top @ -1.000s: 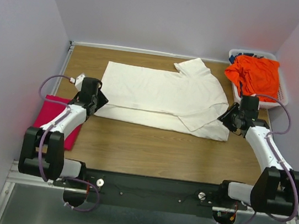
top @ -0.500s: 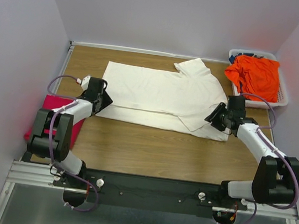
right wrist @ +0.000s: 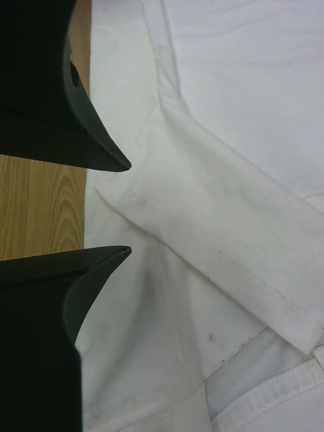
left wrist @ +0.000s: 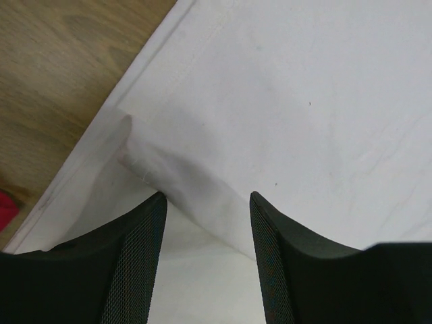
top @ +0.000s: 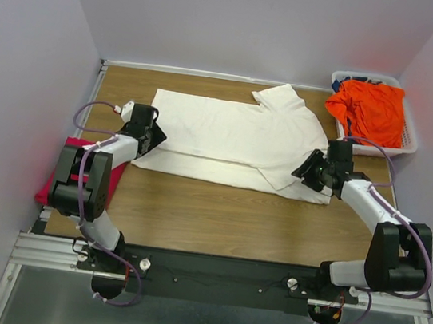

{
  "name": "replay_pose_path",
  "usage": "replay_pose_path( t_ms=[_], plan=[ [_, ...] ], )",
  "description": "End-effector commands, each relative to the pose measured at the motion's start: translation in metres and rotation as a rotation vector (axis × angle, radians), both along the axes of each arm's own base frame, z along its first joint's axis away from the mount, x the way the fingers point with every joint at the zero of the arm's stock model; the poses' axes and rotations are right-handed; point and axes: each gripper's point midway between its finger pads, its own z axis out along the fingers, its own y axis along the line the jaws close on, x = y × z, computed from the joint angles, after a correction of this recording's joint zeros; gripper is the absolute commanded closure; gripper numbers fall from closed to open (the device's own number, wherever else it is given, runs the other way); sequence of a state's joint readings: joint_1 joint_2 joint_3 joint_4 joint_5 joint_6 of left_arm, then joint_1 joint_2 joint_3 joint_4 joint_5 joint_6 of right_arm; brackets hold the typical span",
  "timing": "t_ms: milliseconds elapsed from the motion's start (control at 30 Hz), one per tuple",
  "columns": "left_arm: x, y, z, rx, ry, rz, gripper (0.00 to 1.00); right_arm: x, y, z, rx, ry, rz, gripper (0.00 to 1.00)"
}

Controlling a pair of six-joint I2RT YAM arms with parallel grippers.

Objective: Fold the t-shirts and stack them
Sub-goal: Fold the tshirt

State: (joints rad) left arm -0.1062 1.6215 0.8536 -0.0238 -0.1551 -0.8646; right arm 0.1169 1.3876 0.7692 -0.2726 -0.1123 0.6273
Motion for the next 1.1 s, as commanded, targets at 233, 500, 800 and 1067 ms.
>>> replay_pose_path(
  t_ms=[233,500,800,1067],
  plan=[
    [0.019,-0.007,-0.005,-0.029,-0.002,-0.001,0.41,-0.004,0.015,-0.006,0.042,-0.008,0.058,0.42],
    [0.032,-0.01,0.004,-0.042,-0.039,-0.008,0.46,-0.007,0.017,-0.017,0.043,0.017,0.049,0.55],
    [0.035,-0.011,0.003,-0.041,-0.038,-0.017,0.5,-0.006,0.018,-0.029,0.036,0.042,0.044,0.52],
    [0.04,-0.014,0.008,-0.054,-0.051,-0.021,0.51,0.0,0.021,-0.04,0.036,0.058,0.04,0.53]
  ],
)
